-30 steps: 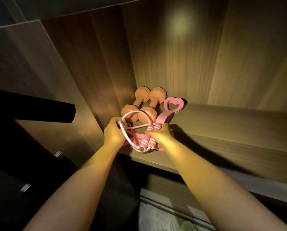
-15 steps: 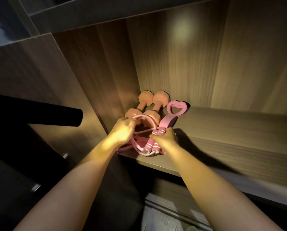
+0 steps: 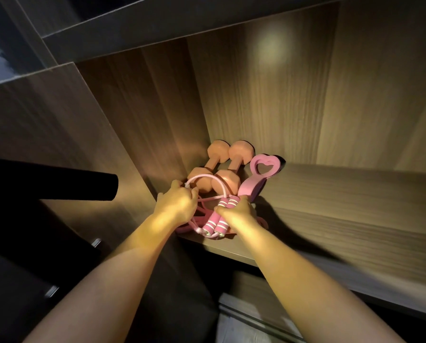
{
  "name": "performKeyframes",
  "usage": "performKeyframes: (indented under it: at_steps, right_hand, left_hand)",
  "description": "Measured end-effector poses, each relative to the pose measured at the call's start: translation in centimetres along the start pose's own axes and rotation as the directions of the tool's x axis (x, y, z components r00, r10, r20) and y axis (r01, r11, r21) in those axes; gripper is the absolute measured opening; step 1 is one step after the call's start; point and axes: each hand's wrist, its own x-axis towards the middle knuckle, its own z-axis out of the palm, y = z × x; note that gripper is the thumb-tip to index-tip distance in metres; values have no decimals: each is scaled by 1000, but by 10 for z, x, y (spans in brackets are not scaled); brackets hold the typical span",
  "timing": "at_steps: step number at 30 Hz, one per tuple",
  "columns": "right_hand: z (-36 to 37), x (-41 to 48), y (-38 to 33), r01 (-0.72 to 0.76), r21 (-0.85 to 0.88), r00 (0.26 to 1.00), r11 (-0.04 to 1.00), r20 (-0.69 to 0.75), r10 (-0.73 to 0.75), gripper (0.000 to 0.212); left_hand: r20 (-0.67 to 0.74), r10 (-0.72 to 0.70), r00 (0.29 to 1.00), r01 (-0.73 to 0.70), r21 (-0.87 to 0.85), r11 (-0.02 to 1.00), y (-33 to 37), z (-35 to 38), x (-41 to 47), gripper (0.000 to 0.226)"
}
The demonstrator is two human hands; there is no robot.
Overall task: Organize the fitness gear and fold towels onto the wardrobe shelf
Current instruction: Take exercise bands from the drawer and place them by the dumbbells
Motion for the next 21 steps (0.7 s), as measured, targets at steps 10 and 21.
performKeyframes:
  at_steps: [10,21]
  right_hand:
    - [16,11,-10,65,-89,998,994,4,-65,64]
    - [-15,-6,11,500,-747,806,438,217,-551,52]
  left_hand:
    - [-51,32,998,-1,504,864,2,4,0,48]
    - [-8,71,997,-51,610,791,-5,12,1,50]
